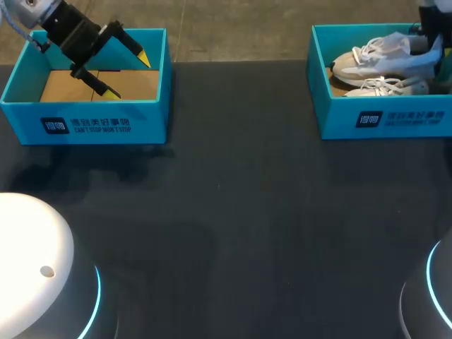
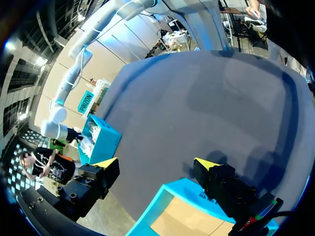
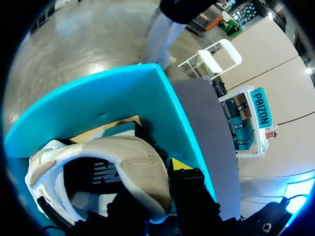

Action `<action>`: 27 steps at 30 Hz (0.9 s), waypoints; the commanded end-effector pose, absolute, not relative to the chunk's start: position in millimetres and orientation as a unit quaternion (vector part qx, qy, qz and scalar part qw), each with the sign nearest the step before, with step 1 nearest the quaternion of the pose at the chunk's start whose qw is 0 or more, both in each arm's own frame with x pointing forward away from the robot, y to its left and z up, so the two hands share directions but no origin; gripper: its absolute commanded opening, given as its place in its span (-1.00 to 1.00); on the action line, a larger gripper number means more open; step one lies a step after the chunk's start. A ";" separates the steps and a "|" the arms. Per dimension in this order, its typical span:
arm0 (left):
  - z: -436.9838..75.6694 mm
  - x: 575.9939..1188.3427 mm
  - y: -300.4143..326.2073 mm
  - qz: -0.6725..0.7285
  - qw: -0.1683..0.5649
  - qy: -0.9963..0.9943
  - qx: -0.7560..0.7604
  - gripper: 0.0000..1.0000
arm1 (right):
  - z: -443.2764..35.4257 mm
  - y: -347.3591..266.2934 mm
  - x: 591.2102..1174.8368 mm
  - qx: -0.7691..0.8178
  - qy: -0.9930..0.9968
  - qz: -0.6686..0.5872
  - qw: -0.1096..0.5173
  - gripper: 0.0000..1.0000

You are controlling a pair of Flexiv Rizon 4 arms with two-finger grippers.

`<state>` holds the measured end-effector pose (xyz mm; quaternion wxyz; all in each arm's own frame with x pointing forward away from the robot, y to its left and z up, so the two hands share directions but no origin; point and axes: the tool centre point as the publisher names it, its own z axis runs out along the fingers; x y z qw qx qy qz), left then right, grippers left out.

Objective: Take the shoe out of the shoebox, open the shoe tongue, remove and reinsert the insole, then place the shoe into the shoebox

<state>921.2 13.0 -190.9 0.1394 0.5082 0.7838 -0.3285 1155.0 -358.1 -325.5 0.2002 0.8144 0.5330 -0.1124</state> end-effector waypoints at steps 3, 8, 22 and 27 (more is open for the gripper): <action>-190.3 920.7 12.8 -0.327 0.139 0.785 0.508 1.00 | -335.1 -356.7 1159.5 0.817 0.531 -0.116 0.191 -1.00; -190.3 920.7 12.8 -0.327 0.139 0.785 0.508 1.00 | -340.4 -355.8 1159.3 0.821 0.527 -0.116 0.185 -1.00; -190.3 920.7 12.8 -0.327 0.139 0.785 0.508 1.00 | -354.5 -356.9 1161.6 0.828 0.520 -0.124 0.171 -1.00; -190.3 920.7 12.8 -0.327 0.139 0.785 0.508 1.00 | -355.4 -358.9 1161.5 0.830 0.517 -0.123 0.171 -0.87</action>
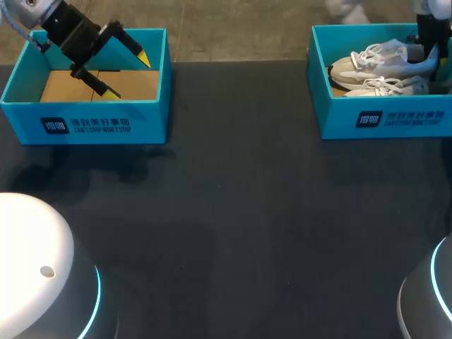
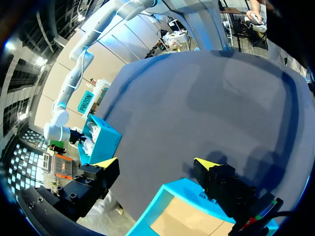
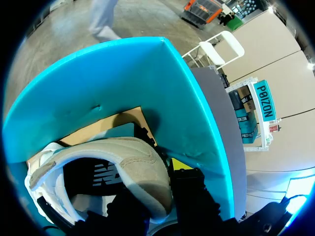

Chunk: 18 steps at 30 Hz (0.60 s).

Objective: Take the shoe out of the shoebox, open the shoe tongue, remove and reinsert the insole, then place the shoe into the shoebox

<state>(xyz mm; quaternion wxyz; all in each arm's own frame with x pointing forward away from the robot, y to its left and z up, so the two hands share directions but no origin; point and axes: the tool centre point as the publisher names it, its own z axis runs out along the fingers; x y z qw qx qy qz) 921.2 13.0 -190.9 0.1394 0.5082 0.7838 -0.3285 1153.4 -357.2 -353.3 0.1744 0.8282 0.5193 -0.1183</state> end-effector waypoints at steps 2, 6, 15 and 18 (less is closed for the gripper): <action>-190.3 920.7 12.8 -0.327 0.139 0.785 0.508 1.00 | -354.5 -359.6 1161.3 0.831 0.515 -0.122 0.171 -0.80; -190.3 920.7 12.8 -0.327 0.139 0.785 0.508 1.00 | -352.2 -359.2 1161.3 0.833 0.513 -0.118 0.170 -0.62; -190.3 920.7 12.8 -0.327 0.139 0.785 0.508 1.00 | -345.5 -359.6 1158.1 0.834 0.510 -0.116 0.174 -0.23; -190.3 920.7 12.8 -0.327 0.139 0.785 0.508 1.00 | -338.7 -358.6 1156.1 0.835 0.508 -0.116 0.177 -0.23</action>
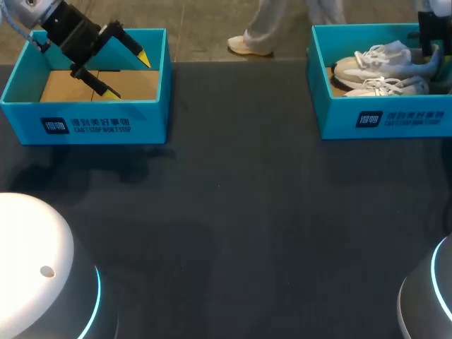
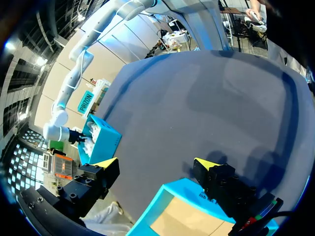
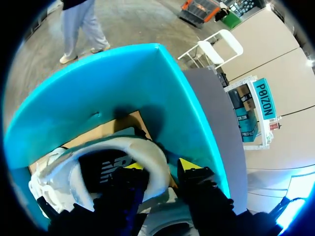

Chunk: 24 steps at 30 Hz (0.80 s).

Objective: Take the shoe out of the shoebox, open the shoe tongue, remove and reinsert the insole, then place the shoe into the shoebox

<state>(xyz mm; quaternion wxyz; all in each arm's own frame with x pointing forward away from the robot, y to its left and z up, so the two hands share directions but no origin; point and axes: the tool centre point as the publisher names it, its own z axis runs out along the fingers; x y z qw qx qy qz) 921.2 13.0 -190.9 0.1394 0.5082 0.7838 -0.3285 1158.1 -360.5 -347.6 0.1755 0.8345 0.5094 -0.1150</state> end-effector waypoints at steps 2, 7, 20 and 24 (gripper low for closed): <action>-190.3 920.7 12.8 -0.327 0.139 0.785 0.508 1.00 | -333.8 -358.0 1155.0 0.835 0.507 -0.112 0.181 -0.23; -190.3 920.7 12.8 -0.327 0.139 0.785 0.508 1.00 | -317.4 -353.0 1150.0 0.834 0.508 -0.102 0.188 -0.19; -190.3 920.7 12.8 -0.327 0.139 0.785 0.508 1.00 | -274.9 -336.4 1130.7 0.826 0.522 -0.064 0.202 -0.15; -190.3 920.7 12.8 -0.327 0.139 0.785 0.508 1.00 | -276.0 -333.3 1128.8 0.826 0.523 -0.060 0.199 -0.14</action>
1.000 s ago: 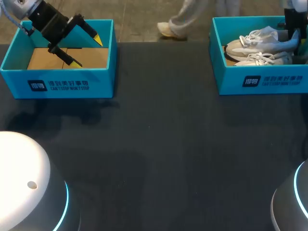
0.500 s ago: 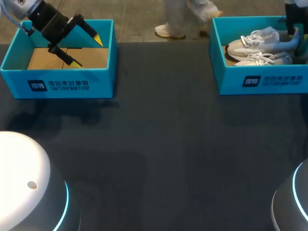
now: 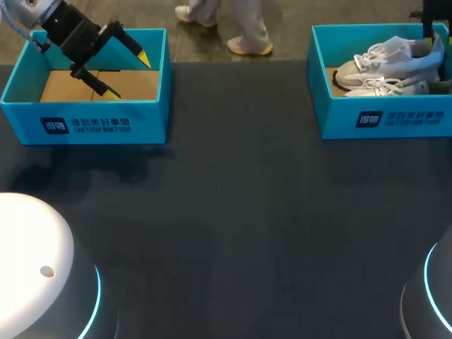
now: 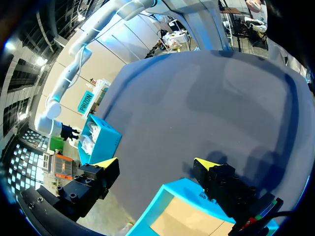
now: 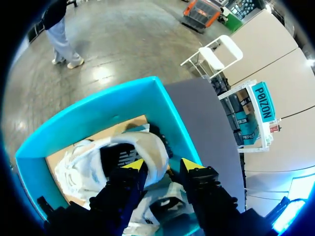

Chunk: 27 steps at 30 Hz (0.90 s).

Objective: Take the shoe out of the shoebox, open the shoe tongue, remove and reinsert the insole, then place the shoe into the shoebox

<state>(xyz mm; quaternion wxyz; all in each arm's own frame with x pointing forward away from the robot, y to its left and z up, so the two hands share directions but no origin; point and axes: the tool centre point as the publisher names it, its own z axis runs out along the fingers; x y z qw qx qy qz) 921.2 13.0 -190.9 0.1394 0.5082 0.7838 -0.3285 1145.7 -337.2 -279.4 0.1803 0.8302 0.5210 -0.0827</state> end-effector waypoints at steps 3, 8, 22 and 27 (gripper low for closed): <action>-190.3 920.7 12.8 -0.327 0.139 0.785 0.508 1.00 | -285.9 -332.0 1132.5 0.829 0.524 -0.059 0.188 -0.16; -190.3 920.7 12.8 -0.327 0.139 0.785 0.508 1.00 | -287.8 -328.2 1137.9 0.831 0.522 -0.051 0.184 -0.16; -190.3 920.7 12.8 -0.327 0.139 0.785 0.508 1.00 | -309.7 -333.0 1156.7 0.829 0.525 -0.059 0.185 -0.58; -190.3 920.7 12.8 -0.327 0.139 0.785 0.508 1.00 | -312.2 -332.6 1162.2 0.828 0.526 -0.061 0.185 -1.00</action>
